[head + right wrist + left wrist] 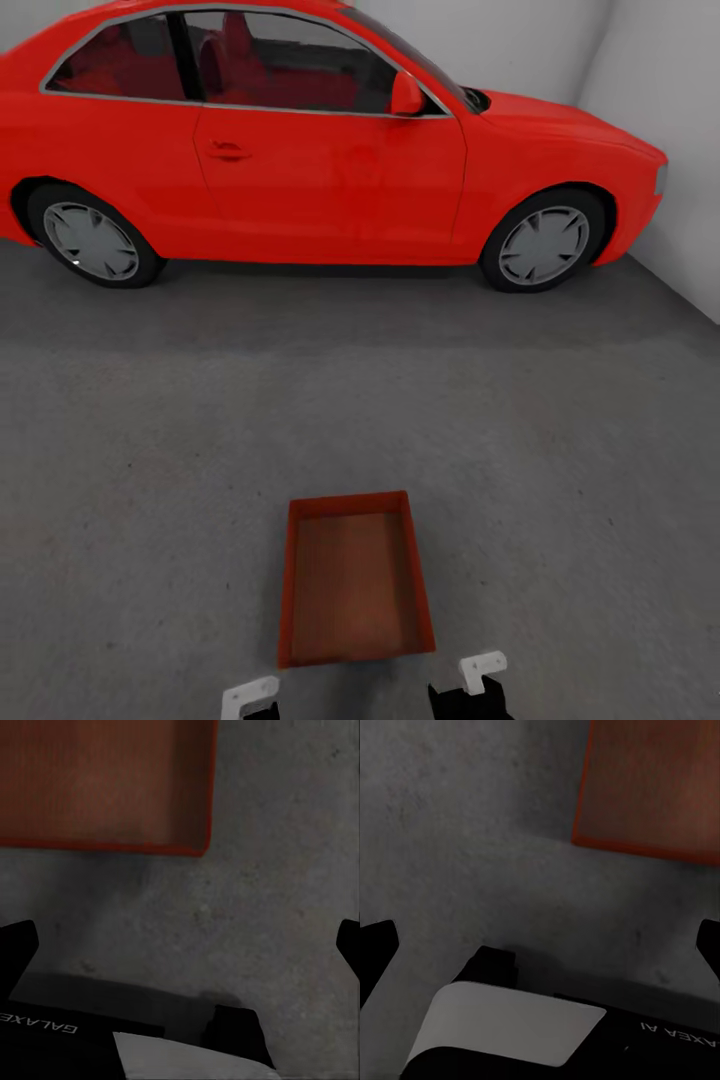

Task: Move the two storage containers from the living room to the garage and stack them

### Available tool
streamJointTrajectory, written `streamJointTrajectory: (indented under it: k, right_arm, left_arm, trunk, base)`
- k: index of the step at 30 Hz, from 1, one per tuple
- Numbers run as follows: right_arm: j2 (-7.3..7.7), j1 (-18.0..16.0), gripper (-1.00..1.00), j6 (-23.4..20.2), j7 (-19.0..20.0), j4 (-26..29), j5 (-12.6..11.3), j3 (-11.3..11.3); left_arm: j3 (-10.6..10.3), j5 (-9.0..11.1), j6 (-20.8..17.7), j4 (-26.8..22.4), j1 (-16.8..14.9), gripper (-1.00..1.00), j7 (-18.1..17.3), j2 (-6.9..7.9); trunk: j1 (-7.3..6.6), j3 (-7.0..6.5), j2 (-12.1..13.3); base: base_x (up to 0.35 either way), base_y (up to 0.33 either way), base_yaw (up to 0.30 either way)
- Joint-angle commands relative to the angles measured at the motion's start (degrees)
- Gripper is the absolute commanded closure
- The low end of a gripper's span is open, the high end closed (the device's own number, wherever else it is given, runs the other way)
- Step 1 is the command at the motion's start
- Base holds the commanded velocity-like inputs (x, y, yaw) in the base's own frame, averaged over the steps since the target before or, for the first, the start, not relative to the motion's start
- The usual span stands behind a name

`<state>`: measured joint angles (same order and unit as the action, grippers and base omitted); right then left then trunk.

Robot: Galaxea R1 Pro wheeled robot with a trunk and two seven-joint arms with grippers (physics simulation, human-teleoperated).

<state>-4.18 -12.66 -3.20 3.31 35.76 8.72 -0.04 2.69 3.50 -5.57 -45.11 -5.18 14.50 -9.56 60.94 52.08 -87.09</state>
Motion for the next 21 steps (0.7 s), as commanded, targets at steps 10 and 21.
streamJointTrajectory:
  k: [10, 21]
  right_arm:
    - [0.31, 0.0, -1.00, 3.1, -0.2, -2.3, 0.5, -2.2]
    - [0.31, 0.0, -1.00, 3.2, -0.1, -2.6, 0.6, -2.3]
  left_arm:
    - [0.2, 0.5, 0.5, 1.2, 0.0, -1.00, 0.1, -0.22]
    - [0.3, 0.5, 0.5, 1.2, 0.0, -1.00, 0.1, -0.11]
  trunk:
    - [-2.21, -1.76, 4.0]
    - [-4.62, -3.74, 8.4]
  base:
    - [0.000, 0.000, 0.000]
    - [0.000, 0.000, 0.000]
